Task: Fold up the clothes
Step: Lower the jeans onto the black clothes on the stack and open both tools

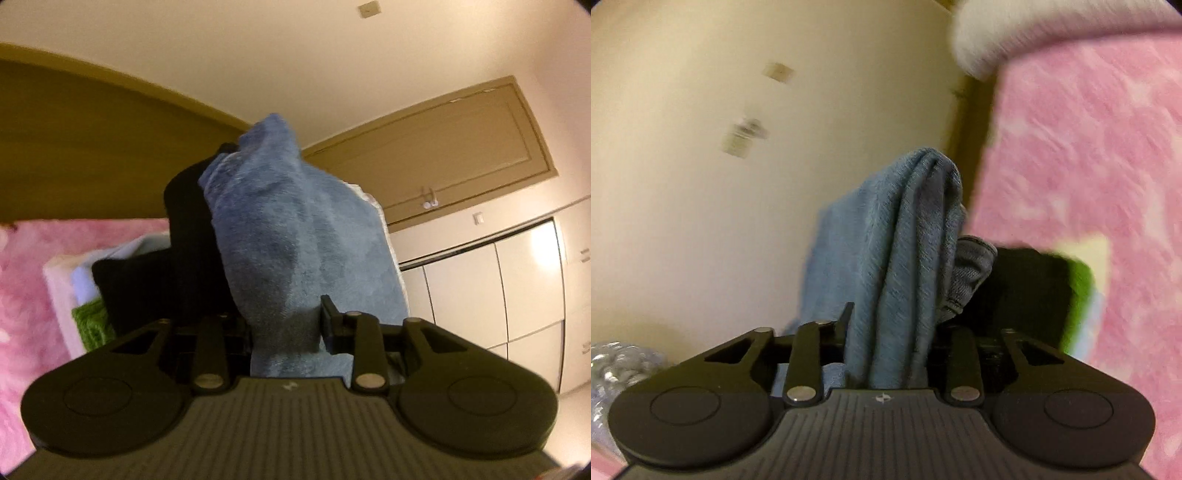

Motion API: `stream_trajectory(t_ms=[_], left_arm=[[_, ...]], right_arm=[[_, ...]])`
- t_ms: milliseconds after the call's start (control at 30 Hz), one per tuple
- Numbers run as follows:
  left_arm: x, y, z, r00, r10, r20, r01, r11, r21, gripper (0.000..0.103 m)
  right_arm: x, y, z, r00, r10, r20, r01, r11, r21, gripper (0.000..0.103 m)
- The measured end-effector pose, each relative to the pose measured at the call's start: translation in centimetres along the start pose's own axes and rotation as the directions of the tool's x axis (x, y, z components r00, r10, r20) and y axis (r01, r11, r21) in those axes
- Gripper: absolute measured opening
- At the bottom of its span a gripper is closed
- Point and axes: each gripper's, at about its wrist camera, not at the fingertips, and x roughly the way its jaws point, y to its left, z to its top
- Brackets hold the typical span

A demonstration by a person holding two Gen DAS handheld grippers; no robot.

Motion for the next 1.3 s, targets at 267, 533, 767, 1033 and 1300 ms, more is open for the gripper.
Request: stream_trajectory(t_ms=[267,533,767,1033,1300], left_arm=[[-4.1,-2.1,0.7,0.995,0.102,0.0,-0.101,0.99,0.093,0.031],[-5.6,-7.2,0.9,0.986,0.158,0.047,-0.164,0.912,0.375,0.031],[-1.1,-6.1,0.9,0.956,0.294,-0.009,-0.254,0.841,0.477,0.03],[-4.4,-7.5,-0.2,0.929,0.369,-0.028,-0.312,0.821,0.479,0.027],[-7.6,-9.8,-4.1,0.873,0.487,-0.021,-0.411,0.758,0.506,0.035]], right_arm=[[-2.9,1.1,0.7,0.988,-0.139,0.065,0.142,0.989,-0.047,0.055],[-6.3,5.8,0.4,0.899,-0.293,0.325,0.406,0.836,-0.369,0.032],[0.2,4.1,0.0,0.887,-0.389,0.248,0.461,0.754,-0.468,0.027],[-1.6,3.4,0.8,0.917,-0.335,0.217,0.395,0.838,-0.376,0.04],[-6.3,3.9,-3.1,0.919,-0.344,0.193,0.391,0.855,-0.341,0.065]])
